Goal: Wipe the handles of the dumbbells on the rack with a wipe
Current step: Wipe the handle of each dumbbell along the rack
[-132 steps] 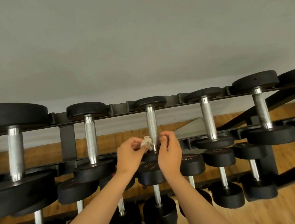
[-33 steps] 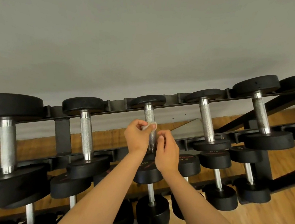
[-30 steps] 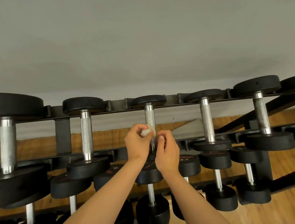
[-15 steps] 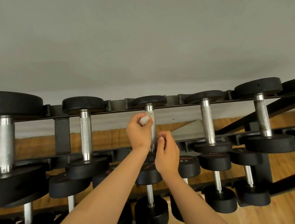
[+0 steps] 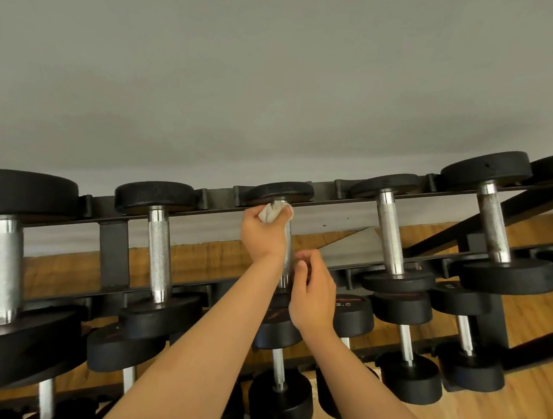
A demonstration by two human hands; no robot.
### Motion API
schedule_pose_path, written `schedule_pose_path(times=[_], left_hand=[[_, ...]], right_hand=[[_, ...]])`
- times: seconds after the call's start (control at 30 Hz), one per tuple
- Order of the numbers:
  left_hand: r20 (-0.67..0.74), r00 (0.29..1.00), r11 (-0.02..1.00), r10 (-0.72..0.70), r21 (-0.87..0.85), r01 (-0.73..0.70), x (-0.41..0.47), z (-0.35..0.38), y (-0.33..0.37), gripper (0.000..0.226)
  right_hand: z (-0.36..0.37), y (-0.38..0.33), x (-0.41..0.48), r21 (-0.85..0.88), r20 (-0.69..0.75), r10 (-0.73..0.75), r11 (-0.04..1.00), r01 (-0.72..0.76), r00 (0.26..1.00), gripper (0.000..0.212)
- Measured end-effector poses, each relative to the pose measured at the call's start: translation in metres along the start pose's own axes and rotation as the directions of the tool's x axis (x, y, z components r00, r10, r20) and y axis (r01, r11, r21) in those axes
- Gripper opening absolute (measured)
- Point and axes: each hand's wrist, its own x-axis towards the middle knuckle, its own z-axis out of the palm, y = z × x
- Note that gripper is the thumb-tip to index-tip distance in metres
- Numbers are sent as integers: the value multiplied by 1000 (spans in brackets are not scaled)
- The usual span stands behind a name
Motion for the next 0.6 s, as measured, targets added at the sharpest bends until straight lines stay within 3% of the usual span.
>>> schedule_pose_path(times=[0.27,0.53,0.6], left_hand=[[33,994,991,-106,-77,109,8,1,1,24],[9,996,989,-90,-121,90,11,-7,-2,2],[51,990,982,-131,-130,137,14,-10,-2,8]], right_hand=[[-1,0,0,3,-1,2,1000,-2,1000,22],[-1,0,-1,-5,5,10,1000,-10,1000,15],[-1,0,0,-2,0,8,1000,-8,1000,19]])
